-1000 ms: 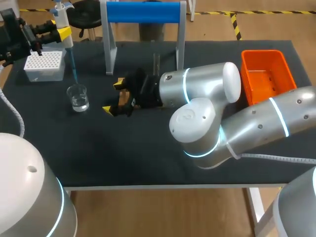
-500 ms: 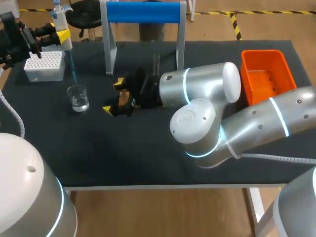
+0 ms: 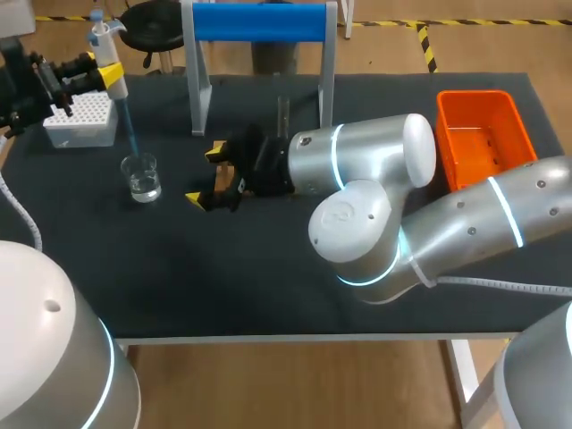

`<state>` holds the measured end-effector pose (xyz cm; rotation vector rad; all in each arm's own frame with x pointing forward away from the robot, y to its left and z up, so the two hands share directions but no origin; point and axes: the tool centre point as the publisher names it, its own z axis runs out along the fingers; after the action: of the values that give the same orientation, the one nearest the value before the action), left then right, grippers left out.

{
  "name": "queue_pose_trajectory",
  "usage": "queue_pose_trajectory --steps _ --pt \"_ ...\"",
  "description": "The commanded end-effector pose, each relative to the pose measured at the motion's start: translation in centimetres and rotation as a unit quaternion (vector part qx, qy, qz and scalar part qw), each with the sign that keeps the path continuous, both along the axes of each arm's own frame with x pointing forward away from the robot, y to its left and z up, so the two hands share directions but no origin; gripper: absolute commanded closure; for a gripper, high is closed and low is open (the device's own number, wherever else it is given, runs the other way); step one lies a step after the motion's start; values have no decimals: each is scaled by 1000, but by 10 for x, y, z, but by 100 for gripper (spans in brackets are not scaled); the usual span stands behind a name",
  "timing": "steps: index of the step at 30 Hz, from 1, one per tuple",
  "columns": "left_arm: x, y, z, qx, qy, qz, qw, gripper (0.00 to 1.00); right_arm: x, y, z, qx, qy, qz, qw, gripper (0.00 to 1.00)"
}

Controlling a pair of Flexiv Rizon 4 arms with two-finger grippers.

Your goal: Invert the test tube, pick up the pipette, mount the tip to pipette, aspirate from beaker and dispense into the tube, eject the tip, return the pipette, and cap with the stopper.

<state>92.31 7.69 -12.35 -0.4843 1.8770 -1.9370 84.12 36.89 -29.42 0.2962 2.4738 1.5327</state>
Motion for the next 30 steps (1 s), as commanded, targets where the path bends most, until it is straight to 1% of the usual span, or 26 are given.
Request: queue_pose_trajectory --steps 1,7,12,24,30 --pt "4 4 -8 -4 -3 -4 1000 100 0 0 1 -3 1 0 1000 0" --pt "6 9 -17 -2 -1 -2 1000 100 0 0 1 -3 1 0 1000 0" --pt "6 12 -23 -3 -6 1 1000 100 0 0 1 -3 1 0 1000 0" --pt "10 8 -33 3 -10 -4 1000 100 0 0 1 -3 1 0 1000 0" --pt "13 7 -40 13 -14 -8 1000 100 0 0 1 -3 1 0 1000 0"
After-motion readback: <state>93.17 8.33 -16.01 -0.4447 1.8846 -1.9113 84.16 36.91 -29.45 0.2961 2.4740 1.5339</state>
